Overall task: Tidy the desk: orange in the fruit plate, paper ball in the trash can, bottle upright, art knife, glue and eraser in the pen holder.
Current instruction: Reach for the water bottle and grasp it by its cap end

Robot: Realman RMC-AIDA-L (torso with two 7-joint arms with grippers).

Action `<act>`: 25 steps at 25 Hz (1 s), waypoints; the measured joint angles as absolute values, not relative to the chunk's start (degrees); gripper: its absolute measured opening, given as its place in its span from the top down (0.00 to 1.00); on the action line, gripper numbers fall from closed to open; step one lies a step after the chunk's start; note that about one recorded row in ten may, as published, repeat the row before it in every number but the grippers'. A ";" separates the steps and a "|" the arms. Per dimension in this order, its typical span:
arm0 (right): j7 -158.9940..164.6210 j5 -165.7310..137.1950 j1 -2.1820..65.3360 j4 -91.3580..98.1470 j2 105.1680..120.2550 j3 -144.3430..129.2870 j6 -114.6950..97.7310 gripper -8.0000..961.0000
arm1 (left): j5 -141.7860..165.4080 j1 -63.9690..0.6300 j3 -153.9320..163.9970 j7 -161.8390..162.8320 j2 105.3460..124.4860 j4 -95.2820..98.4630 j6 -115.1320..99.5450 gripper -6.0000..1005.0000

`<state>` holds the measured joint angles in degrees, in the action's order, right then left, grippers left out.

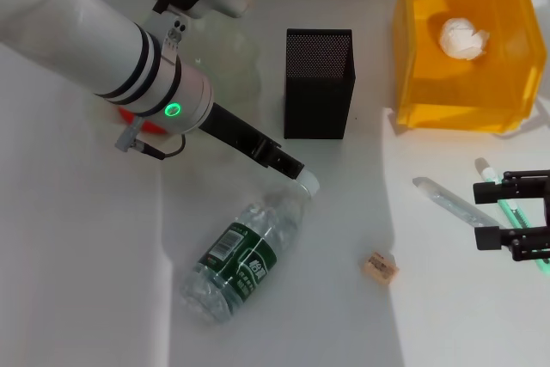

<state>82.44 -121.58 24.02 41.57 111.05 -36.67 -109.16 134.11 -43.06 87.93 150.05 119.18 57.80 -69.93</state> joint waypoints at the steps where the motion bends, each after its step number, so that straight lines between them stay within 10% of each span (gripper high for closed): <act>1: 82.44 -121.58 24.13 41.57 111.16 -36.65 -109.10 0.26 | 134.06 -43.00 88.44 150.14 119.18 57.66 -69.60 0.16; 25: 81.85 -121.96 24.45 41.39 112.02 -36.56 -106.68 0.27 | 128.40 -43.32 93.24 151.90 119.17 60.92 -71.34 0.16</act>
